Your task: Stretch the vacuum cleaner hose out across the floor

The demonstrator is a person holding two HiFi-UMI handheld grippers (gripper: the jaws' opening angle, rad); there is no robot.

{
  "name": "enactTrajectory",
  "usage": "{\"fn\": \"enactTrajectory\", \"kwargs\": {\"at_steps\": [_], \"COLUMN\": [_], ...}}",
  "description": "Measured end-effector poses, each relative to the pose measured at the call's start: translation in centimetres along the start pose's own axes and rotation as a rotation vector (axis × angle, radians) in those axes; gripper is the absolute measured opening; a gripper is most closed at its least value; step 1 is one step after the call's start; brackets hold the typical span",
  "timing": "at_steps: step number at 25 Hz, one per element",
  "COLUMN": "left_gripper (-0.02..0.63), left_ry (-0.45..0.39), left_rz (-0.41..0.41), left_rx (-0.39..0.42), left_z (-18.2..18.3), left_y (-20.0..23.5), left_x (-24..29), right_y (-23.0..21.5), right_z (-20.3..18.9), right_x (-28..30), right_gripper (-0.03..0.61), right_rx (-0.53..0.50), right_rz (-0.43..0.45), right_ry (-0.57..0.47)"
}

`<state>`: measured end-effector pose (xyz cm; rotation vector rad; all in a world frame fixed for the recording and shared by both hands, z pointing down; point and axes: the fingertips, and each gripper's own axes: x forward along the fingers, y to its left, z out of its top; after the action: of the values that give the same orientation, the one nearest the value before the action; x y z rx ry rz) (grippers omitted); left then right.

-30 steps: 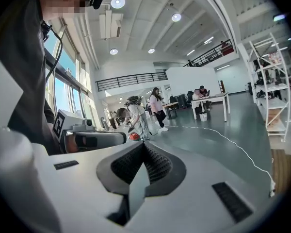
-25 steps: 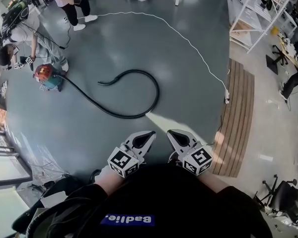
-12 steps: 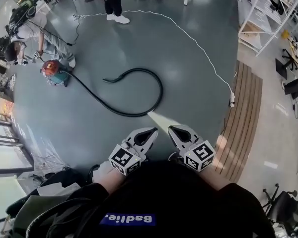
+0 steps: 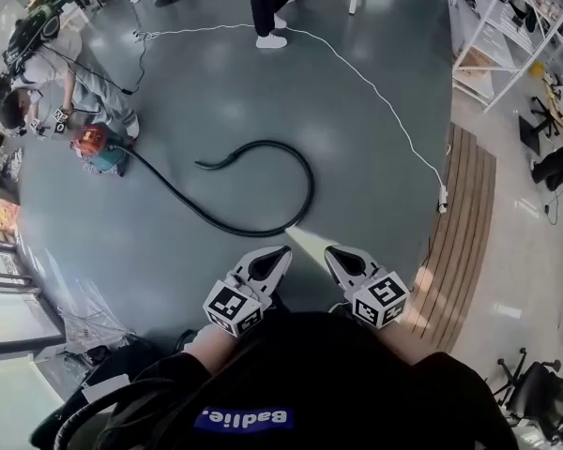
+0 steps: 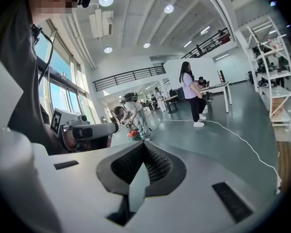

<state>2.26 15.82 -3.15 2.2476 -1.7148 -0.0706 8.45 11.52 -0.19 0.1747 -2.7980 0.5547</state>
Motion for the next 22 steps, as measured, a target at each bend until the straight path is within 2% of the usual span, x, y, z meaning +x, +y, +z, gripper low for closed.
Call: {"fn": "enactTrajectory", "kwargs": {"at_steps": [5, 8, 13, 18, 22], "left_gripper": [-0.003, -0.003, -0.003, -0.003, -0.003], "left_ry": [-0.017, -0.016, 0.015, 0.034, 0.036], "left_rz": [-0.037, -0.061, -0.084, -0.048, -0.017], "left_rx": [-0.033, -0.026, -0.028, -0.075, -0.068], "left_z": [1.8, 2.6, 2.0, 1.4, 1.8], "left_y": [10.4, 16.3, 24.1, 27.2, 28.2], "left_x": [-1.6, -2.8, -3.3, -2.6, -1.1], "right_y": [-0.6, -1.0, -2.3, -4.2, -7.1], "right_z": [2.8, 4.2, 4.9, 4.2, 4.4], "right_x": [8.8, 13.8, 19.6, 21.5, 22.8], "right_gripper": [-0.006, -0.006, -0.006, -0.006, -0.006], "right_rx": [0.007, 0.032, 0.051, 0.098, 0.104], "right_rz": [-0.081, -0.144, -0.199, -0.221, -0.203], "right_ry": [0.025, 0.037, 0.084, 0.131, 0.138]}}
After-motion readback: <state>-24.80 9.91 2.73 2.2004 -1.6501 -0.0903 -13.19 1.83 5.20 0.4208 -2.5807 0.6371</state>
